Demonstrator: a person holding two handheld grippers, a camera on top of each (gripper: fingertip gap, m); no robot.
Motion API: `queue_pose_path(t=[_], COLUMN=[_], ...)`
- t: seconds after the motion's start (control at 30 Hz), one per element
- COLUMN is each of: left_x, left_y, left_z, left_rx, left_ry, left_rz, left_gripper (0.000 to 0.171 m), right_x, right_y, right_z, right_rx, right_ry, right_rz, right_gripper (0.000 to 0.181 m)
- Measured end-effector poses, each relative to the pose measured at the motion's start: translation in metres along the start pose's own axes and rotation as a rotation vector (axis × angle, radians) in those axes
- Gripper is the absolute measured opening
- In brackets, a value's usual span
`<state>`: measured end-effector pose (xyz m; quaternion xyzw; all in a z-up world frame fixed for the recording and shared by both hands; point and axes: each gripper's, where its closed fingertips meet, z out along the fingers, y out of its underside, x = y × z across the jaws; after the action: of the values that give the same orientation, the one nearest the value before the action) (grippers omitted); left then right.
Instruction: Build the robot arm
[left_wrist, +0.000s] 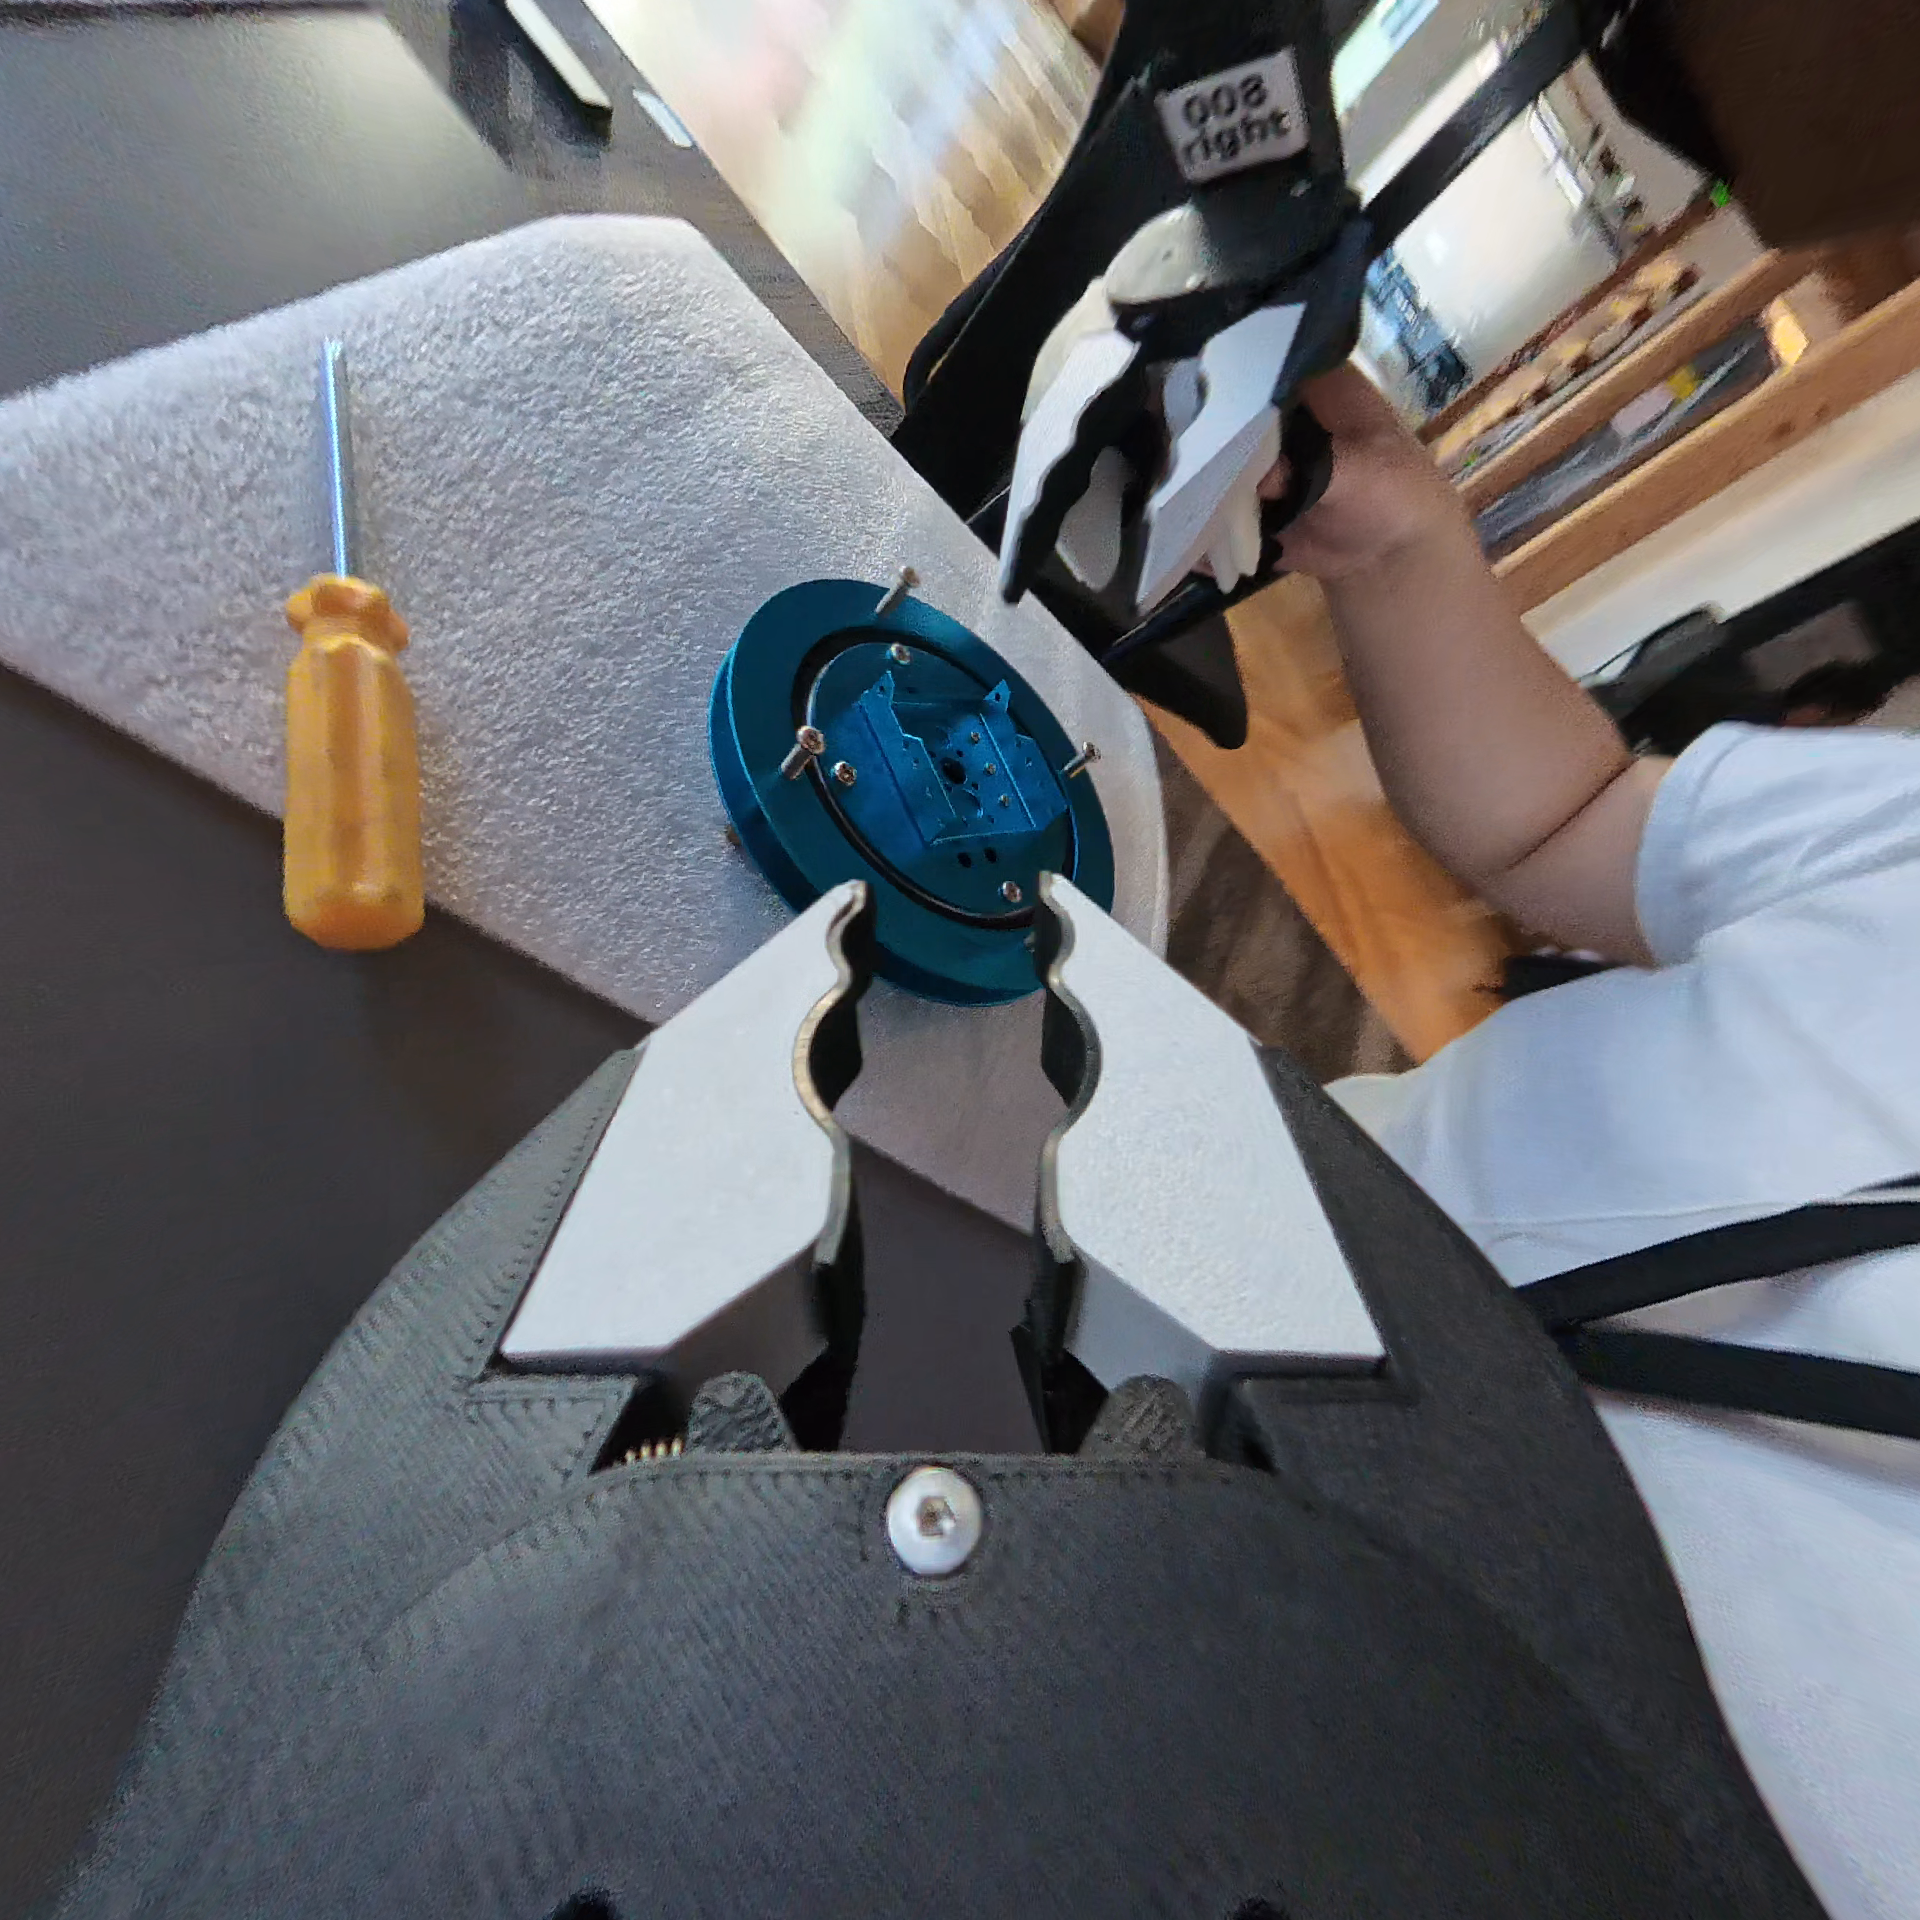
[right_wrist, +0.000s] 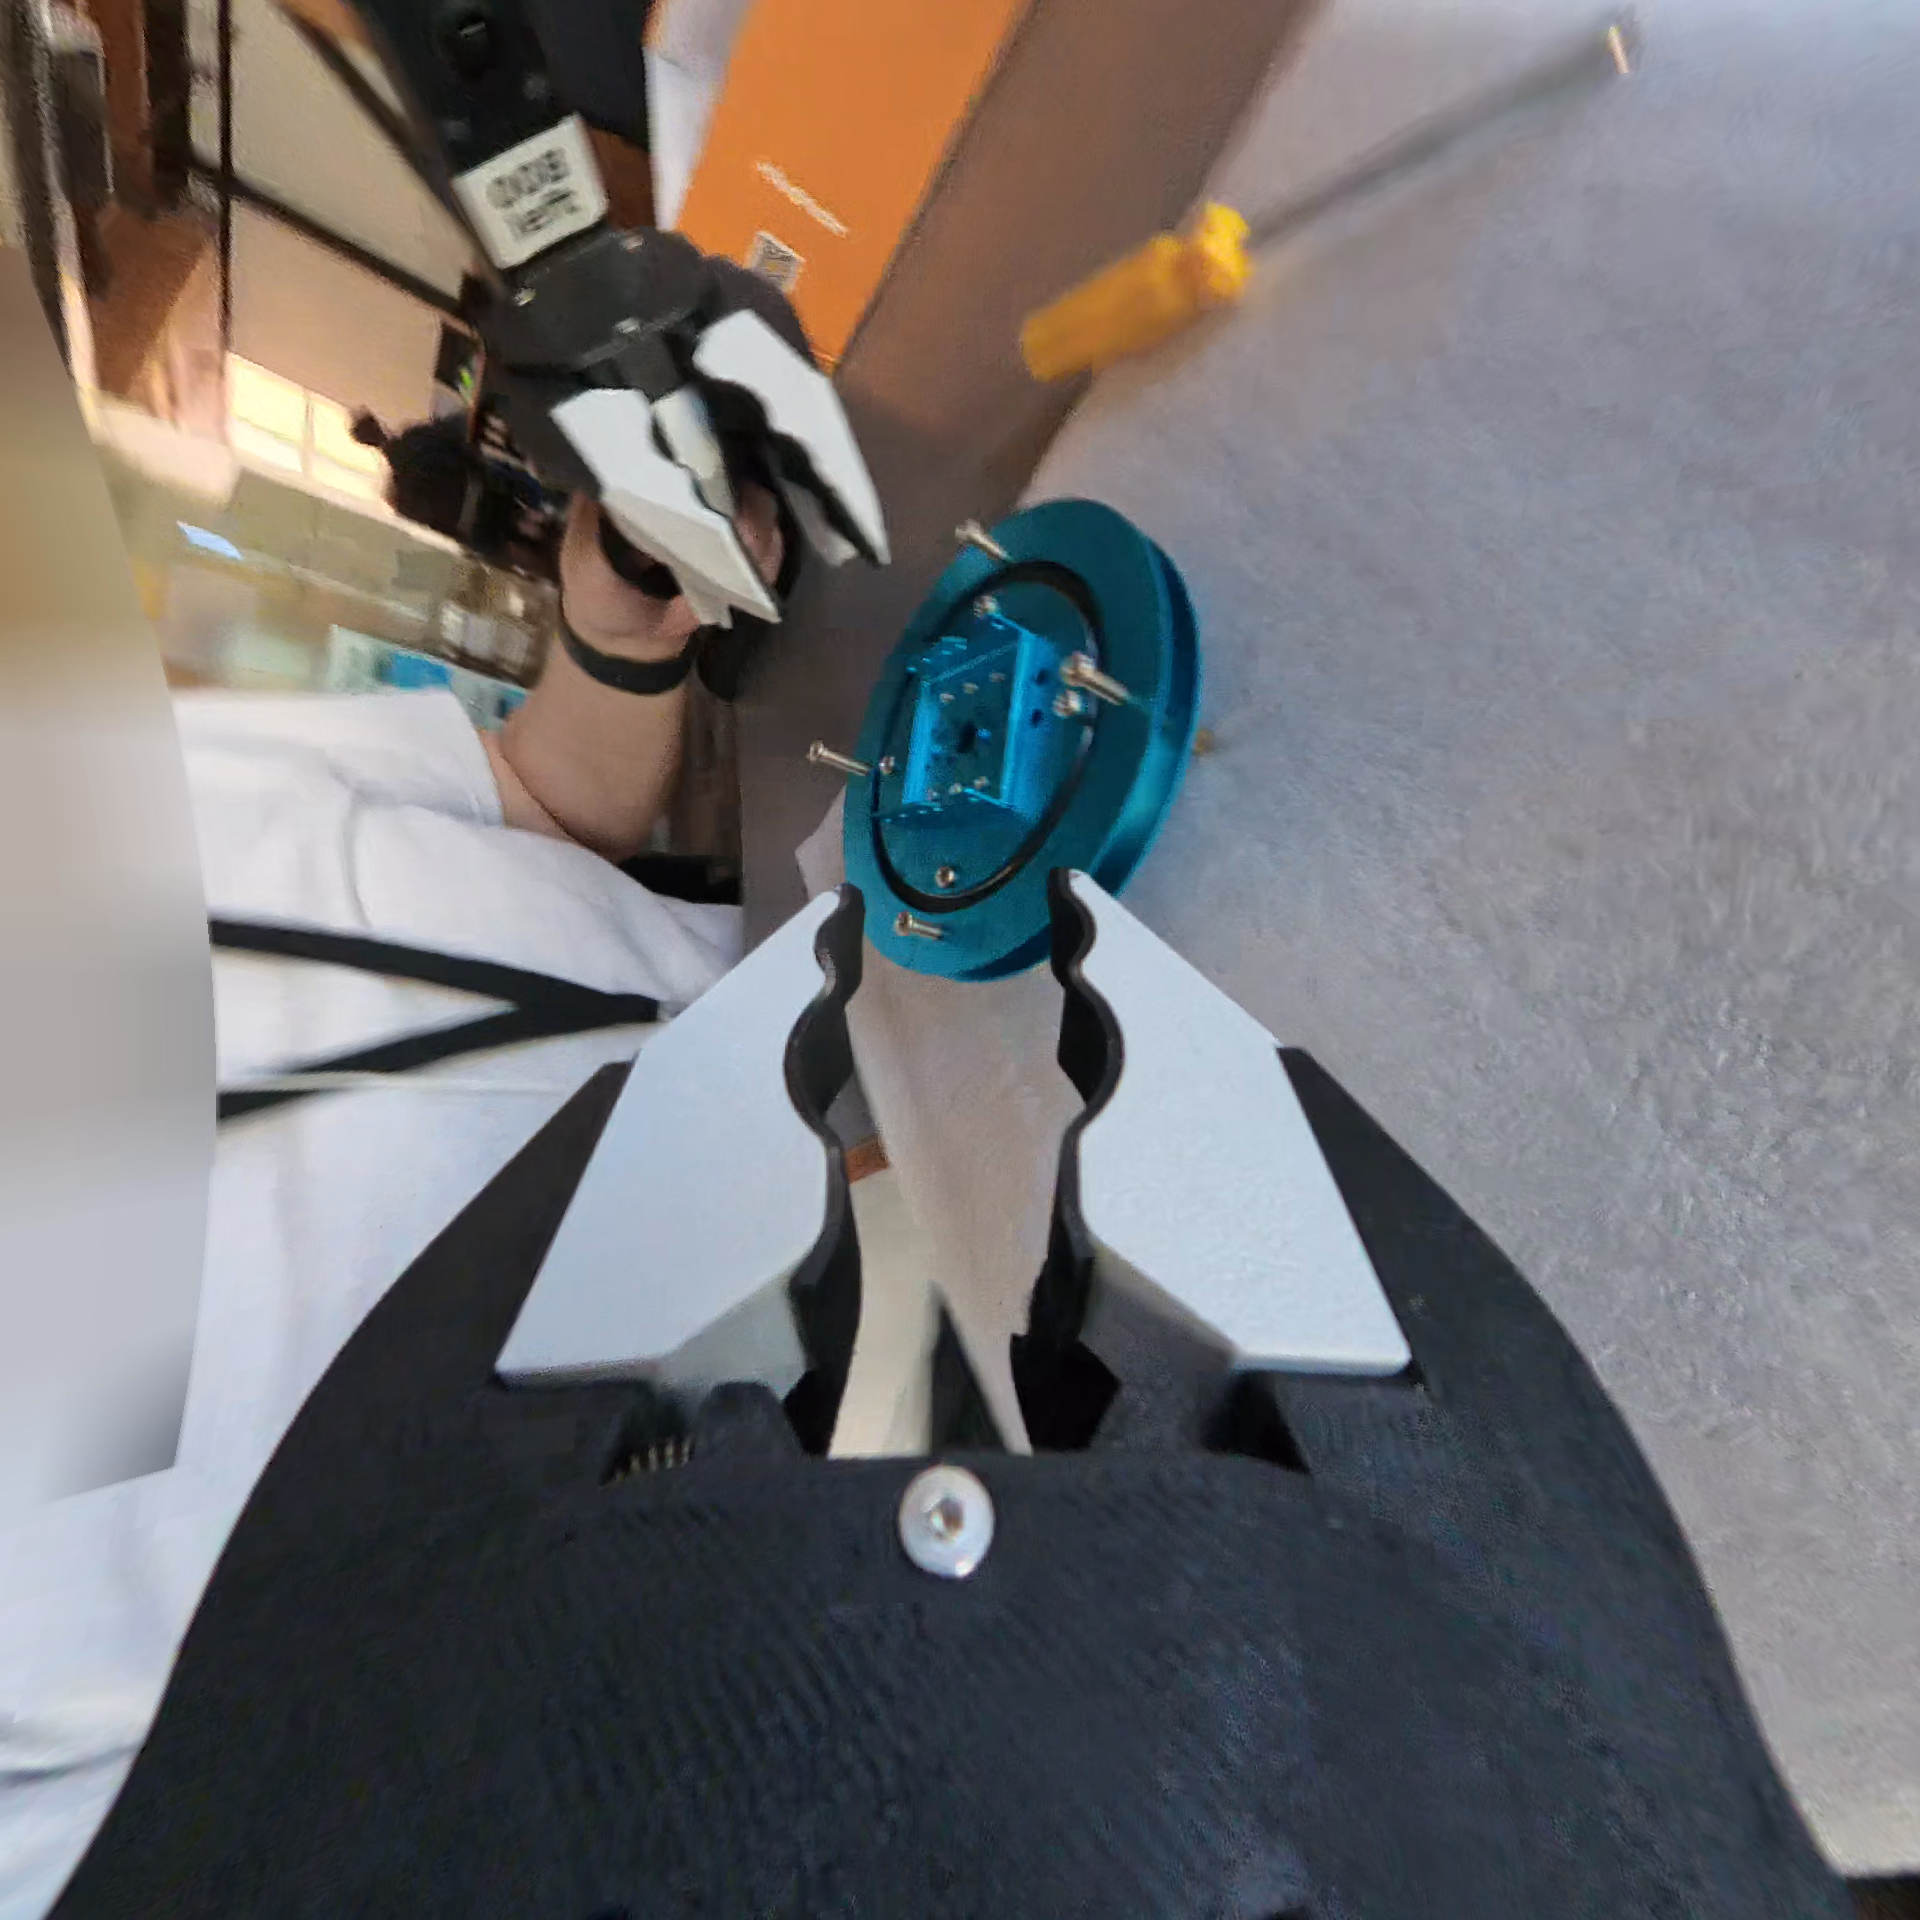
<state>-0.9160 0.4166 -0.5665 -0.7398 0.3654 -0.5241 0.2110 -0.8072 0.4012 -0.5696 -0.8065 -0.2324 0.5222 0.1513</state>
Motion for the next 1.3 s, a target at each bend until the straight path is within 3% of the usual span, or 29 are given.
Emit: queue_pose_path(t=[0.13, 0.2, 0.43, 0.67, 0.73, 0.87, 0.9, 0.97, 1.03, 1.17, 1.23, 1.3], left_x=[0.006, 0.005, -0.006, -0.010, -0.010, -0.020, -0.029, -0.054, -0.082, -0.103, -0.108, -0.108], left_y=[0.005, 0.009, 0.011, 0.013, 0.009, -0.017, -0.023, -0.026, -0.023, -0.014, -0.006, -0.004], left_z=[0.000, 0.002, 0.017, 0.020, 0.017, -0.013, -0.022, -0.033, -0.037, -0.020, -0.014, -0.014], left_rx=[-0.011, -0.035, -0.095, -0.108, -0.091, 0.025, 0.034, -0.038, -0.165, -0.259, -0.303, -0.310], left_ry=[-0.055, -0.096, -0.188, -0.251, -0.272, -0.369, -0.420, -0.526, -0.632, -0.620, -0.605, -0.614], left_rz=[0.237, 0.334, 0.426, 0.489, 0.497, 0.505, 0.510, 0.500, 0.449, 0.389, 0.362, 0.336], left_gripper=[0.046, 0.051, 0.040, 0.035, 0.039, 0.039, 0.047, 0.055, 0.052, 0.035, 0.018, 0.017], right_x=[-0.009, -0.015, -0.001, 0.016, 0.007, -0.031, -0.037, -0.048, -0.050, -0.047, -0.049, -0.050], right_y=[0.005, 0.004, -0.008, 0.001, -0.002, -0.024, -0.026, -0.026, -0.021, -0.012, -0.007, -0.001], right_z=[-0.002, 0.000, 0.004, 0.013, 0.010, -0.013, -0.018, -0.022, -0.018, -0.008, -0.008, -0.010], right_rx=[0.126, 0.202, 0.298, 0.215, 0.233, 0.448, 0.490, 0.557, 0.557, 0.499, 0.503, 0.502], right_ry=[0.170, 0.203, 0.200, 0.276, 0.274, 0.301, 0.315, 0.329, 0.349, 0.412, 0.421, 0.425], right_rz=[-0.575, -0.676, -0.584, -0.563, -0.588, -0.724, -0.746, -0.787, -0.804, -0.796, -0.780, -0.756], right_gripper=[0.058, 0.056, 0.029, 0.021, 0.025, 0.038, 0.045, 0.061, 0.061, 0.063, 0.062, 0.060])
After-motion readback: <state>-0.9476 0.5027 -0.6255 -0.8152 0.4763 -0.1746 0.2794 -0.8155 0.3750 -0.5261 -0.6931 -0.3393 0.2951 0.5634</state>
